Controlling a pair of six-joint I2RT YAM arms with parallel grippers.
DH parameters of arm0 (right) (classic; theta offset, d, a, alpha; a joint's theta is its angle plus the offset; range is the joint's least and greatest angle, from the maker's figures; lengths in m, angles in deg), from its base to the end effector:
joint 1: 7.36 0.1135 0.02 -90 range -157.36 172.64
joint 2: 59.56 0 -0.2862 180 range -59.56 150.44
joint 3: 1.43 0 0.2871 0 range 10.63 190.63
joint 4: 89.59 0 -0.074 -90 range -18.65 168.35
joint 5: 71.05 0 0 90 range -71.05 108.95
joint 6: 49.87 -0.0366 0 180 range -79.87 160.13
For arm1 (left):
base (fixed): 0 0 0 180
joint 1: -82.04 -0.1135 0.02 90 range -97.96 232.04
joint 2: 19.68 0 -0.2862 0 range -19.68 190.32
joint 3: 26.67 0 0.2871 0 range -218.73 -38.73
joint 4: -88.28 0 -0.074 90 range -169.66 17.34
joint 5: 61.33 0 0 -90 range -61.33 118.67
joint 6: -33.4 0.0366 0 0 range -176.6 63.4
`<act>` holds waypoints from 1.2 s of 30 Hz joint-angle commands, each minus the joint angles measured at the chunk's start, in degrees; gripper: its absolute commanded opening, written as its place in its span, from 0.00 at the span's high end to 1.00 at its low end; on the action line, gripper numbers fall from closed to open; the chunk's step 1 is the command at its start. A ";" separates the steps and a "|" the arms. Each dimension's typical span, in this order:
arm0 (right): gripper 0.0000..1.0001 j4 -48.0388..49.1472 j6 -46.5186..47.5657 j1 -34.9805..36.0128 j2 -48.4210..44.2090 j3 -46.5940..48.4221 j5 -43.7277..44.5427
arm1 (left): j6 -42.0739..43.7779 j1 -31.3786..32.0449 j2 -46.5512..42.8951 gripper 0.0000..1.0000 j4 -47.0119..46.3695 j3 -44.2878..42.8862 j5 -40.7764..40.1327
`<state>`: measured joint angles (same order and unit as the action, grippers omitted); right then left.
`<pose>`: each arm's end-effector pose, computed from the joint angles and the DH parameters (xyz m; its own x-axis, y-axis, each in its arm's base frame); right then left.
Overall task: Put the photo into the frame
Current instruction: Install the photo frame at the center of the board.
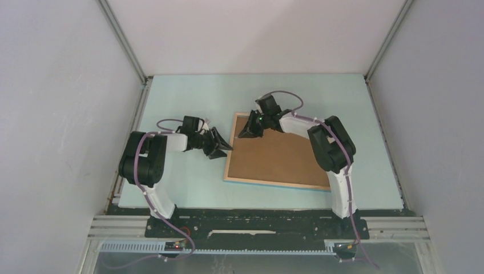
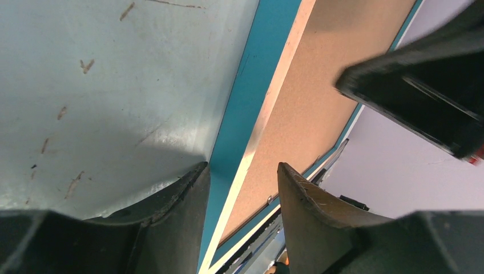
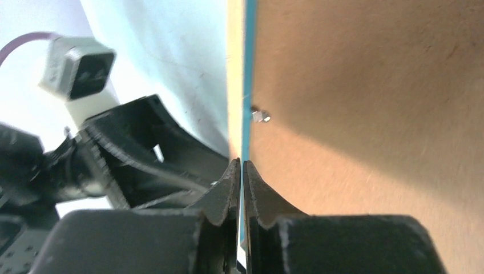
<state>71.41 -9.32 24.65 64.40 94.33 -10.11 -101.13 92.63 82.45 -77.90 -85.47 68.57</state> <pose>0.4187 0.2827 0.1374 -0.9692 0.1774 -0.1709 -0.0104 0.6637 0.7480 0.3342 -0.0864 0.1105 -0.9274 -0.3739 -0.0088 -0.2348 0.6003 -0.7646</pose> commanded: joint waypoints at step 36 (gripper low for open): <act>0.48 -25.45 24.88 -15.40 -53.58 -23.18 17.20 | 17.59 2.08 -28.27 0.36 4.38 -1.64 -17.99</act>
<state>48.48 12.05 10.86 16.56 71.40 5.37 -88.21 93.35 61.11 -71.65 -85.47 54.74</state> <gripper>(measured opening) 0.511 0.639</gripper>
